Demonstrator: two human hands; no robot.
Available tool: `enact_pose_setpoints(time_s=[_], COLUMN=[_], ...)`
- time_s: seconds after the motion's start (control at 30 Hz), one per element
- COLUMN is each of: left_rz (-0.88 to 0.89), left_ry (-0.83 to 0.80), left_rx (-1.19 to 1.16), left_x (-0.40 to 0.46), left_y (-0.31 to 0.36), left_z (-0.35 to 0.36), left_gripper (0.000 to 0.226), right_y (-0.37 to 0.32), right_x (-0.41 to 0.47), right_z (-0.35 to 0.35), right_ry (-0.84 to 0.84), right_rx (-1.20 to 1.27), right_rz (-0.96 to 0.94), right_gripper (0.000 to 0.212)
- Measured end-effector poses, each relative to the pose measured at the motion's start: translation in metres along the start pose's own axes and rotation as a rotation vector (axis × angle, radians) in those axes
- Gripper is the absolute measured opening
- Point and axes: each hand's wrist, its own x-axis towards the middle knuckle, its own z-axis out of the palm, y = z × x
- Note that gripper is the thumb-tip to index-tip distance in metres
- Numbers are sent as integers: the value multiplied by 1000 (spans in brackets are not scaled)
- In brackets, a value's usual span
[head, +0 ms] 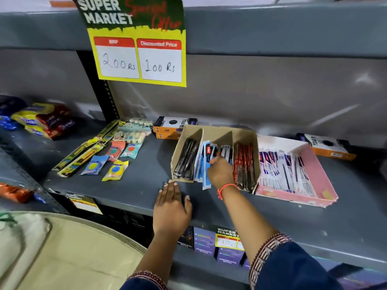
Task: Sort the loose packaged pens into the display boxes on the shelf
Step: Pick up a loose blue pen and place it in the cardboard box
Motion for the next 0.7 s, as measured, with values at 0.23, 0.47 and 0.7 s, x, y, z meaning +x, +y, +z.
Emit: enact_pose_setpoints(time_s=[0.23,0.47,0.7], left_rz=[-8,0,-5], left_ry=[-34,-30,-32], left_rx=[45,26,8], left_x=[2,1,0], left_y=[-3,-2,1], left_z=[3,1,0], left_gripper=[62,83,74], right_y=[-4,-4,-1], right_x=[15,22,-3], right_z=[7,11,12], right_ry=[9,-63,10], right_rx=[-143,-310,-931], right_rz=[15,-23,-299], right_gripper=[34,34,37])
